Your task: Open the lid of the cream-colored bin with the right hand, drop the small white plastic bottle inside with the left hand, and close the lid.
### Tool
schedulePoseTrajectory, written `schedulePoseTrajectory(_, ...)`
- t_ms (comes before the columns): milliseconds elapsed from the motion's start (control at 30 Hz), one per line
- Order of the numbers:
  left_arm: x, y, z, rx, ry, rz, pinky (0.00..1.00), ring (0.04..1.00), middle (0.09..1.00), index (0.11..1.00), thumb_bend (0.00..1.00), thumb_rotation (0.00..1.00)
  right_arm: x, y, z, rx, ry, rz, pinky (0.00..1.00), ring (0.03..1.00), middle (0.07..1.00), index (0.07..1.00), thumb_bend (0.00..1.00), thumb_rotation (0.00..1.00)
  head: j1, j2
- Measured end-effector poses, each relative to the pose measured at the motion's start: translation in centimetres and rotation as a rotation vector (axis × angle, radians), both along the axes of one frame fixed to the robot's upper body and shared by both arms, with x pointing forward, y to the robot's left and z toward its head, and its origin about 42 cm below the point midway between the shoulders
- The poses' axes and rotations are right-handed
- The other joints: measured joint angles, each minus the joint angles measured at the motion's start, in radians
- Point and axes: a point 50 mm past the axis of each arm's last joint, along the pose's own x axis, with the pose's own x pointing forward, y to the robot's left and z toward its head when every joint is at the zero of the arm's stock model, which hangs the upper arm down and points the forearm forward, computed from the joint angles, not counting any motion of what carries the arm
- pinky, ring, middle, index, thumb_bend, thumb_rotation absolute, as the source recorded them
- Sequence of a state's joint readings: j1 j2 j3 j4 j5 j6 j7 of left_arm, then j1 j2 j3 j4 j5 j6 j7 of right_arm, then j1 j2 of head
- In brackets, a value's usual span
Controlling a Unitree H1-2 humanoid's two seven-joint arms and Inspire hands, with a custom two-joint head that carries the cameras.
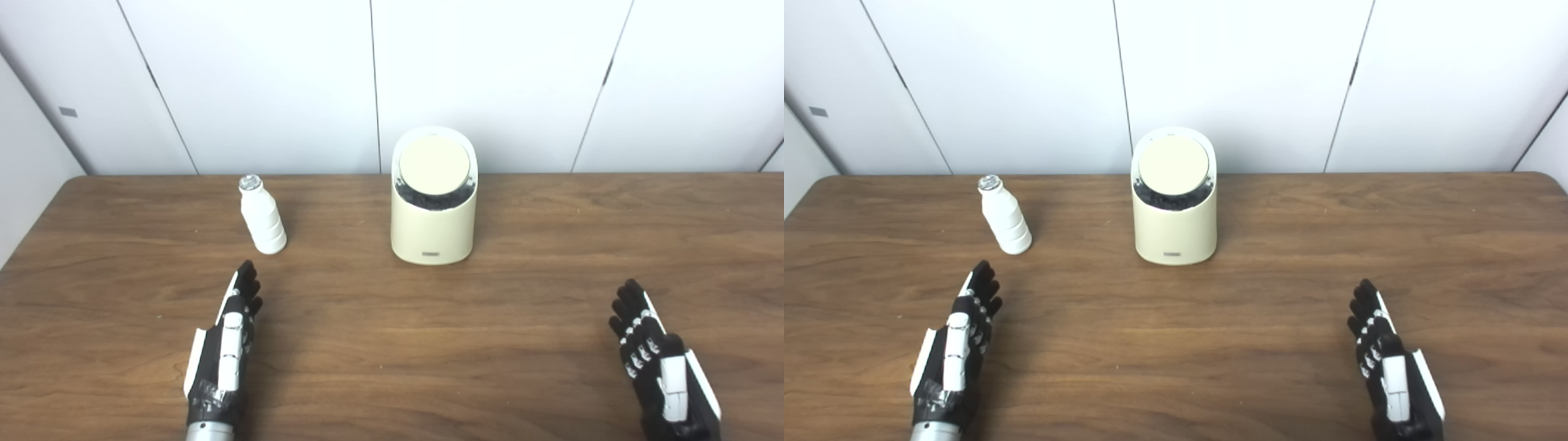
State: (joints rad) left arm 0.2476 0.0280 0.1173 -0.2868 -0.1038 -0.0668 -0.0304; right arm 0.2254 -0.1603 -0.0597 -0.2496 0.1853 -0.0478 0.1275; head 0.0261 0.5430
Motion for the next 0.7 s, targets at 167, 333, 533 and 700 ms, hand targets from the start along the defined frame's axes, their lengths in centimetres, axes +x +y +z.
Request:
schedulePoseTrajectory(167,-0.03,0.20,0.16,0.013,-0.003,0.014,1.00,1.000,1.000,1.000,0.41,1.00,0.02,0.41,0.06,0.005,0.001,0.008,1.00,1.000,1.000,1.000,0.73,1.00,-0.014,-0.002)
schedulePoseTrajectory(333,-0.06,0.33,0.22,0.013,-0.003,0.023,1.00,1.000,1.000,1.000,0.40,1.00,0.03,0.61,0.34,-0.005,-0.008,0.011,1.00,1.000,1.000,1.000,0.72,1.00,-0.017,-0.002)
schedulePoseTrajectory(533,-0.09,0.35,0.64,0.014,-0.017,0.027,1.00,1.000,1.000,1.000,0.38,1.00,0.02,0.70,0.38,-0.004,-0.009,0.014,1.00,1.000,1.000,1.000,0.73,1.00,-0.026,0.000)
schedulePoseTrajectory(700,-0.09,0.41,0.64,0.000,-0.006,0.027,1.00,1.000,1.000,1.000,0.39,1.00,0.10,1.00,0.38,-0.007,-0.009,0.024,1.00,1.000,1.000,1.000,0.72,1.00,-0.037,0.000)
